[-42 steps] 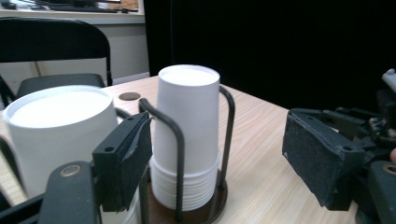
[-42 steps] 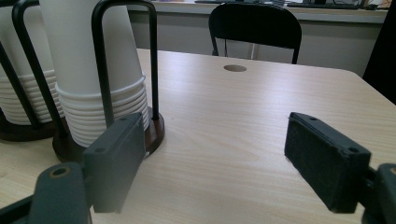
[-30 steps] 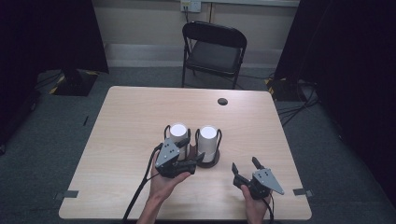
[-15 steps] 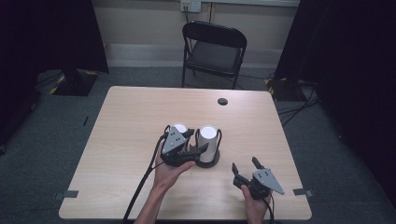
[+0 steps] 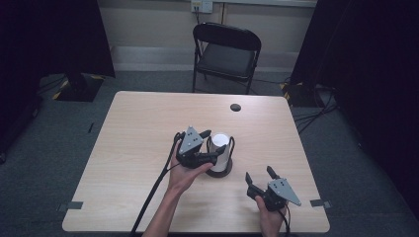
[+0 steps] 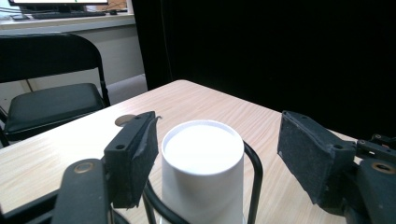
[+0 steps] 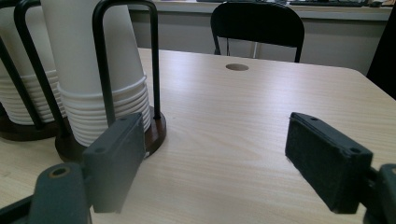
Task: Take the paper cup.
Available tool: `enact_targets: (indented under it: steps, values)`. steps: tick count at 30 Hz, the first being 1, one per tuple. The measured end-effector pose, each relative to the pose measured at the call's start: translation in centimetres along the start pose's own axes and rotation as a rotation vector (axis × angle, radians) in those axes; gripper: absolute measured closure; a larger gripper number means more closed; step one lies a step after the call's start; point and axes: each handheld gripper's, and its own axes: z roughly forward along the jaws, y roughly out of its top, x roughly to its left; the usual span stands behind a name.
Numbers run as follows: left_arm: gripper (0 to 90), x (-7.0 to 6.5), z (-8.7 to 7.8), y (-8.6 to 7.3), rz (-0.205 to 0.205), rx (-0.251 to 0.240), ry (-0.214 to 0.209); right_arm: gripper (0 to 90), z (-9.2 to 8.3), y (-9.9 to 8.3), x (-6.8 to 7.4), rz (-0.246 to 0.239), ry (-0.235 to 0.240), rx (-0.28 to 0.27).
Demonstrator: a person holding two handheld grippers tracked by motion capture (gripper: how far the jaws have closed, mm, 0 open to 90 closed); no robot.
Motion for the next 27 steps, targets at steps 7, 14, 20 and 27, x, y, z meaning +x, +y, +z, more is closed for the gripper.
enact_targets:
  steps: [7,14,20,27]
  values:
    - [25.1,0.5,1.4,0.1,-0.025,0.027,-0.010,19.4,0.0,0.0,0.0,-0.001,0.003,0.001]
    - [22.8,0.8,2.6,-0.5,-0.020,0.048,-0.018,19.6,0.0,0.0,0.0,-0.002,0.009,0.002]
    - [24.2,0.7,3.3,-0.6,-0.047,0.049,-0.043,19.6,0.0,0.0,0.1,-0.005,0.013,0.003]
    - [27.5,0.6,4.0,-1.0,-0.008,0.087,-0.008,19.8,0.0,0.0,0.0,0.002,0.022,-0.001]
